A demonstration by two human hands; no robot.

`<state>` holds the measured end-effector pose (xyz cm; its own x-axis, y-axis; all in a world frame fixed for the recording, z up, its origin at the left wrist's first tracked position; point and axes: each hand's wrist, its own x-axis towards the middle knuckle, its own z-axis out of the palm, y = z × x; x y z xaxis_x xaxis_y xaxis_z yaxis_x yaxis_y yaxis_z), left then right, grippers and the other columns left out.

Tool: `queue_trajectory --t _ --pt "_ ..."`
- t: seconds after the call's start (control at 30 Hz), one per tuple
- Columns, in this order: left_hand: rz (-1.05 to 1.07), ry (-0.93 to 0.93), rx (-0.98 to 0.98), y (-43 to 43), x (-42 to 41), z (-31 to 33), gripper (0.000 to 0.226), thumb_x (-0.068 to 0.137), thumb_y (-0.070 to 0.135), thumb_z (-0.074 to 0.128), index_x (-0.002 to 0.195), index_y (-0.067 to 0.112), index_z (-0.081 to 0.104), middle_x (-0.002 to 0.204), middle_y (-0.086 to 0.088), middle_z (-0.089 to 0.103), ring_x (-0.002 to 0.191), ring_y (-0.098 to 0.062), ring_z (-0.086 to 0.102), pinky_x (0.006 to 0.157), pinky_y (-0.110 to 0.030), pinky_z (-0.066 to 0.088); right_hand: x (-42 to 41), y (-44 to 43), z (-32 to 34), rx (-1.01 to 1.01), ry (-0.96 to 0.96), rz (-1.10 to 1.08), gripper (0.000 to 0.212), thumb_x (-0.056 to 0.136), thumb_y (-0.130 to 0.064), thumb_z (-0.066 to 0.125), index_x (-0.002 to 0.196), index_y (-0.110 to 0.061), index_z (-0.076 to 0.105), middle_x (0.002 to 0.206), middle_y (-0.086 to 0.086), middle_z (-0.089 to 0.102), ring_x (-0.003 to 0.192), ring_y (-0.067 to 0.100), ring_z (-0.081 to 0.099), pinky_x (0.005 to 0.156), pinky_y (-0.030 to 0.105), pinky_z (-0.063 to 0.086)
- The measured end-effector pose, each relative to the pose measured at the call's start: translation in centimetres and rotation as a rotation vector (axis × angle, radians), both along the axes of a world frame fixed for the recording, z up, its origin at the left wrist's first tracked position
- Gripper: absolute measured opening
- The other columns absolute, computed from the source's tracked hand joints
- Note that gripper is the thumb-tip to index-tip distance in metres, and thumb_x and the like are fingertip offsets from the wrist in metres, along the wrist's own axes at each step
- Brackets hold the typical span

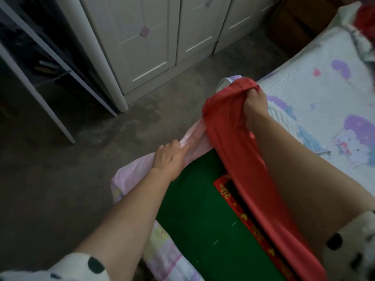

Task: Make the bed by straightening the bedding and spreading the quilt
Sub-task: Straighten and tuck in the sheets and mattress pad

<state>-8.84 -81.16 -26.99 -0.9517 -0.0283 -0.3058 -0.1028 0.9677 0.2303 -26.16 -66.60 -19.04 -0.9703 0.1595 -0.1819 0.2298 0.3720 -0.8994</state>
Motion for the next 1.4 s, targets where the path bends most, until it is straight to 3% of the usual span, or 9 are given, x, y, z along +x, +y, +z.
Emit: queue_trajectory --t 0.23,0.43,0.53,0.63,0.73,0.83,1.0,1.23,1.4 --pt "0.098 -0.346 -0.210 -2.6 -1.7 -0.8 0.072 0.093 0.022 0.048 0.149 0.041 0.007 0.132 -0.012 0.041 0.121 -0.031 0.043 0.098 -0.037 0.033 -2.3 0.3 4.6 -0.137 0.059 0.076 0.035 0.102 -0.019 0.037 0.132 -0.005 0.051 0.123 0.005 0.056 0.106 0.010 0.052 0.068 0.000 0.042" --pt "0.123 -0.466 -0.220 -2.7 -2.9 -0.9 0.055 0.091 0.014 0.044 0.144 0.023 0.031 0.148 -0.015 0.029 0.140 -0.036 0.022 0.115 -0.047 0.014 -1.0 -0.8 3.6 -0.132 0.000 0.189 0.022 0.098 -0.015 0.043 0.111 -0.008 0.058 0.092 0.004 0.060 0.082 0.010 0.058 0.074 0.024 0.052" --pt "0.423 -0.146 0.392 -1.5 -4.8 0.8 0.040 0.100 0.033 0.036 0.113 0.007 0.064 0.122 -0.017 0.059 0.119 -0.035 0.051 0.098 -0.037 0.037 0.0 -1.7 2.9 -0.022 0.008 0.327 0.015 0.093 -0.011 0.044 0.092 -0.010 0.058 0.078 0.004 0.057 0.072 0.012 0.056 0.068 0.032 0.049" --pt "0.768 -0.299 1.315 0.3 -7.1 5.1 0.074 0.093 0.067 0.018 0.104 0.013 0.067 0.106 -0.009 0.068 0.098 -0.026 0.063 0.090 -0.037 0.044 1.6 -2.6 2.8 0.101 0.053 0.468 0.010 0.092 -0.011 0.049 0.094 -0.003 0.053 0.077 0.001 0.051 0.066 0.005 0.049 0.063 0.025 0.042" --pt "0.910 -0.288 1.679 -0.1 -9.4 6.6 0.047 0.094 0.057 0.038 0.091 0.019 0.066 0.082 -0.003 0.067 0.073 -0.017 0.063 0.071 -0.029 0.050 3.6 -3.4 2.9 0.220 0.040 0.670 0.027 0.089 -0.031 0.062 0.091 -0.007 0.050 0.075 -0.002 0.050 0.066 0.002 0.048 0.064 0.022 0.040" --pt "1.215 -0.070 1.626 -2.9 -10.6 5.4 0.018 0.086 0.030 0.056 0.087 0.014 0.066 0.091 -0.014 0.068 0.080 -0.029 0.067 0.064 -0.033 0.055 5.0 -2.6 3.1 0.285 -0.053 0.745 0.048 0.075 -0.047 0.073 0.105 -0.019 0.049 0.090 0.001 0.058 0.085 0.016 0.059 0.077 0.032 0.047" --pt "1.407 0.121 1.413 -8.2 -10.2 2.8 0.026 0.092 0.021 0.048 0.112 0.012 0.061 0.111 -0.010 0.064 0.092 -0.026 0.065 0.074 -0.042 0.059 6.8 0.5 2.7 0.500 -0.252 0.809 0.071 0.073 -0.010 0.078 0.134 -0.022 0.045 0.088 -0.001 0.060 0.077 0.015 0.056 0.068 0.024 0.044" --pt "1.355 0.164 1.028 -15.4 -7.6 1.0 0.035 0.096 0.008 0.043 0.128 -0.002 0.052 0.125 -0.008 0.056 0.108 -0.024 0.058 0.091 -0.037 0.048 10.1 3.1 0.3 0.812 -0.235 0.793 0.035 0.072 -0.024 0.077 0.106 -0.025 0.069 0.100 -0.004 0.066 0.096 0.019 0.060 0.082 0.033 0.047" --pt "1.264 0.088 0.855 -18.4 -5.6 -0.6 0.034 0.095 0.016 0.053 0.124 0.000 0.059 0.119 -0.014 0.062 0.105 -0.029 0.061 0.085 -0.036 0.049 11.6 3.9 -1.2 0.999 -0.279 0.622 0.080 0.076 -0.022 0.073 0.145 -0.031 0.033 0.143 0.002 0.038 0.130 0.029 0.034 0.103 0.047 0.027"
